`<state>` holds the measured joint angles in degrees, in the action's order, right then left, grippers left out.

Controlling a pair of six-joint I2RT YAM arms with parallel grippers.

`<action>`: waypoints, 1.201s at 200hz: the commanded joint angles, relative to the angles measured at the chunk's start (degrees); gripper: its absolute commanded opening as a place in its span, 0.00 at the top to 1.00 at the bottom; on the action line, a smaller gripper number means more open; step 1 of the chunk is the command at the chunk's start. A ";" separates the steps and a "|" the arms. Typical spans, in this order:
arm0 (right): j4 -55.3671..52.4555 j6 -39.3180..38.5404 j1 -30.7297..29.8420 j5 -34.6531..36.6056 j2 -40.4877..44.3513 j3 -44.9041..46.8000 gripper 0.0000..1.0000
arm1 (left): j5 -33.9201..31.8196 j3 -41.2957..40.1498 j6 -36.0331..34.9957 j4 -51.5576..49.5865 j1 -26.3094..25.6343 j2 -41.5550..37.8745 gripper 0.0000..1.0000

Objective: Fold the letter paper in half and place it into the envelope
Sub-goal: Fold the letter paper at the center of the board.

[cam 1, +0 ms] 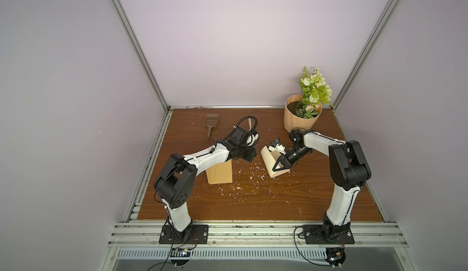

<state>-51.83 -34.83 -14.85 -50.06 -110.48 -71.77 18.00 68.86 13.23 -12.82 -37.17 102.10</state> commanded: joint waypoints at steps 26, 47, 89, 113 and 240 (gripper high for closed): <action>2.01 1.86 3.48 -1.06 4.36 2.18 1.00 | 1.40 4.28 -1.33 -1.78 -1.59 3.62 0.73; 2.78 2.59 3.86 0.57 4.32 2.77 1.00 | 1.71 6.04 -1.49 -2.12 -1.86 5.25 0.74; 3.88 3.54 3.81 4.34 3.43 3.04 1.00 | 2.23 9.35 -1.84 -3.00 -2.47 8.48 0.74; 4.40 4.13 3.80 6.19 2.95 3.29 1.00 | 2.74 9.86 -1.38 -2.30 -2.45 9.81 0.74; 5.16 6.09 3.48 9.73 -0.87 1.45 1.00 | 3.53 12.08 -1.87 -1.95 -3.08 14.95 0.78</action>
<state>-45.74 -29.50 -10.87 -40.69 -110.74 -68.86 20.64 79.07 12.36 -14.37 -39.51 115.81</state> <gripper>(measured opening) 0.046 0.232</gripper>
